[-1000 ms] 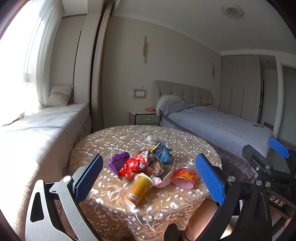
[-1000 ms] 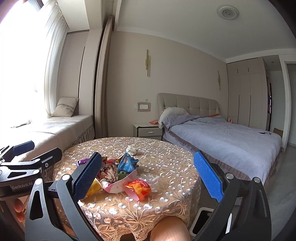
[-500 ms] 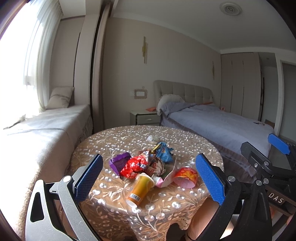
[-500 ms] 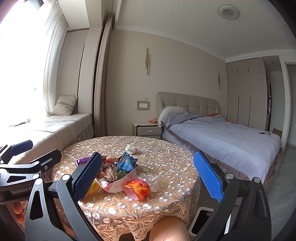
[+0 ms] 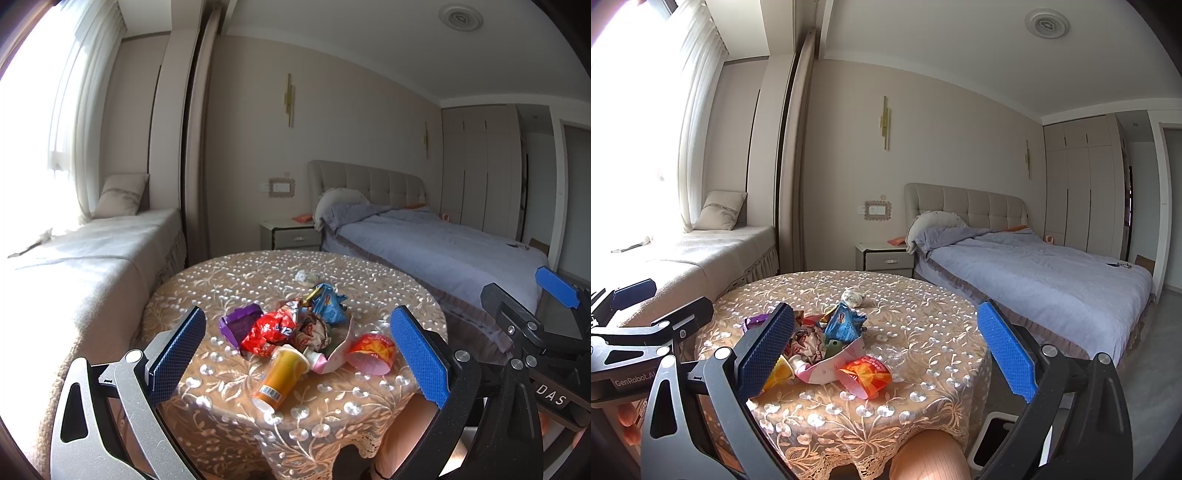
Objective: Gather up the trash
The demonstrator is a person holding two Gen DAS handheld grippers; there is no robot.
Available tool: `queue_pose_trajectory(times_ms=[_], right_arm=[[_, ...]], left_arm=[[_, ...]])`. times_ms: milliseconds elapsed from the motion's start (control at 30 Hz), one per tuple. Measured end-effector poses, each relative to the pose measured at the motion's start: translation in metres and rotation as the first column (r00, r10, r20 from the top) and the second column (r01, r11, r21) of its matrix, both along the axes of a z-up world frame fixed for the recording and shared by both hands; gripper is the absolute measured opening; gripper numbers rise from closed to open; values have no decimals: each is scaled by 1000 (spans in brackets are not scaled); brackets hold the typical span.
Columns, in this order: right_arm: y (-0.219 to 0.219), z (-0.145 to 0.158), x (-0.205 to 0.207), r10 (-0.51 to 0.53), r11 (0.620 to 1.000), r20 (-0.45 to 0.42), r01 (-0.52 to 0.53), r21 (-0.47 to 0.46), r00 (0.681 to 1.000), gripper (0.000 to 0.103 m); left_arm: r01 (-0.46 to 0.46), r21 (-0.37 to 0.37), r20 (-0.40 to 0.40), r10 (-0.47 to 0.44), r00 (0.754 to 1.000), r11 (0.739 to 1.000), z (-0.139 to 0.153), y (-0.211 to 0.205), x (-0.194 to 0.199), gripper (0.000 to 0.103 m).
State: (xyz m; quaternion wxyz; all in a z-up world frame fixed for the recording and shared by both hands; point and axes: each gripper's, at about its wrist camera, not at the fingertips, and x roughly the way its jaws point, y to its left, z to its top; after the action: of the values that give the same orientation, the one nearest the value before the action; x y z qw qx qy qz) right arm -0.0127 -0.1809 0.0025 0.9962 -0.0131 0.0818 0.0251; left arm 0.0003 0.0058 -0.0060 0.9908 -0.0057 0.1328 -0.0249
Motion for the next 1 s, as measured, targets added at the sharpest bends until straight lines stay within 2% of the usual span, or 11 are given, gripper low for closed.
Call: queue_pose_trajectory(times_ms=[1000], right_arm=[[1,-4,7,0,1000,-28,1,8,1000,98]], left_arm=[[-29,7,-33,29,999,1000,-6,-1,7,98]])
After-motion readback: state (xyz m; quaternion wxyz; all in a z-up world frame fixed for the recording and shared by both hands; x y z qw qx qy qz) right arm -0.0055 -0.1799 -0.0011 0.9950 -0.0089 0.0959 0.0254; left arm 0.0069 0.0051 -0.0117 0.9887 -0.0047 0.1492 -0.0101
